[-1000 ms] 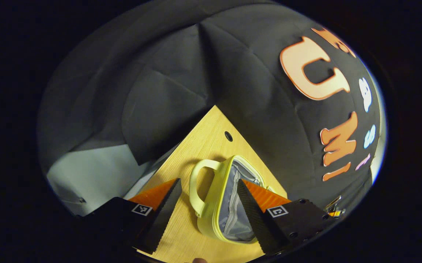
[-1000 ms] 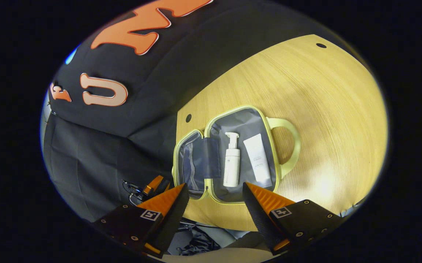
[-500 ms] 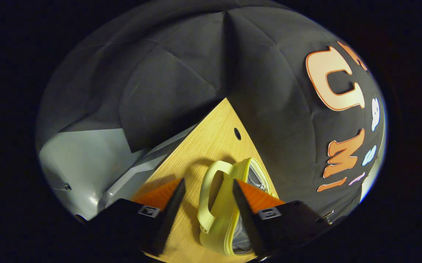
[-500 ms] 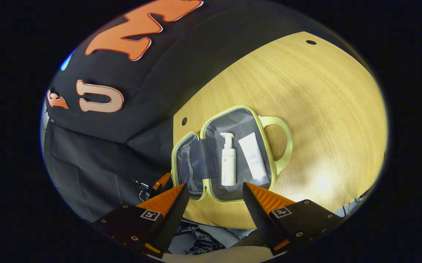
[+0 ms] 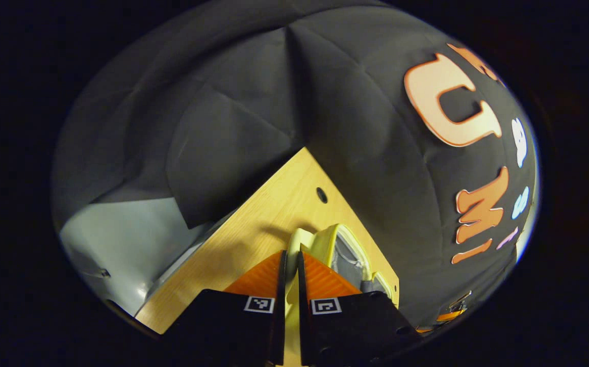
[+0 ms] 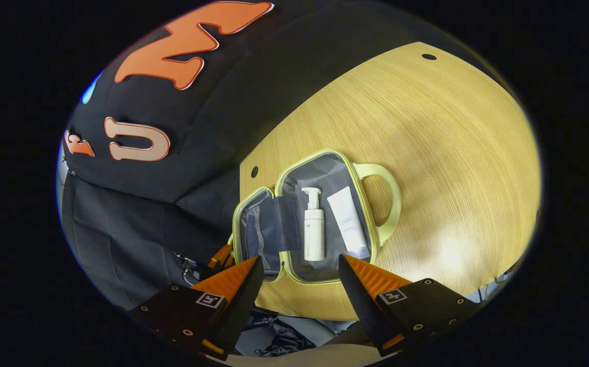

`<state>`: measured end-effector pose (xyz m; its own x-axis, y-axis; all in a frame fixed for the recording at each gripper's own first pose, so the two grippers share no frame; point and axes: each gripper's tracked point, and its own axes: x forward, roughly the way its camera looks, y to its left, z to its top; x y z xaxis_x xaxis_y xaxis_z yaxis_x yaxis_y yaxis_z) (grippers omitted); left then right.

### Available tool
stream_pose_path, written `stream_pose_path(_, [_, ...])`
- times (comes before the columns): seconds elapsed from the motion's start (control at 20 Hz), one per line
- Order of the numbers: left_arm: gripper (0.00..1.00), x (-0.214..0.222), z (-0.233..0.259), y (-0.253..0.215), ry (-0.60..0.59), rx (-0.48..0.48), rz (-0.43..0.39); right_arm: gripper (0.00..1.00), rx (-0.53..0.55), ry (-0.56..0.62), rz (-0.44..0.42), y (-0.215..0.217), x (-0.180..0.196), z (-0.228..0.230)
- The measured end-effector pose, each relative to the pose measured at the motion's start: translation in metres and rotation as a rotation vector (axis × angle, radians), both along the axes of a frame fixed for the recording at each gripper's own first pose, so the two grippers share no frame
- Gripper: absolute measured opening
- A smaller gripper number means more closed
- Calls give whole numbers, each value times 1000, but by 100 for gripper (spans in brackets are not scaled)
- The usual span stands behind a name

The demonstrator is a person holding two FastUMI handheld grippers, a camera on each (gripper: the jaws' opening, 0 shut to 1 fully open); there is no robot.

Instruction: First open the suitcase, pack the skin care products into it, and then close the suitcase.

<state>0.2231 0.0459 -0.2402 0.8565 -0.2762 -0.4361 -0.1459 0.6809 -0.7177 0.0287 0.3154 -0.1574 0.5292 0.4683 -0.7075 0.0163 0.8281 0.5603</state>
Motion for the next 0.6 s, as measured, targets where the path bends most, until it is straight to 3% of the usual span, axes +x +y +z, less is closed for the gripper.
stream_pose_path(0.25, [12,-21,126,-44,-154,-44,-54,94,43,-28,38,-4,4,5])
stream_pose_path(0.6, [12,-37,231,-204,-247,107,-222,94,97,-66,57,-62,5,21])
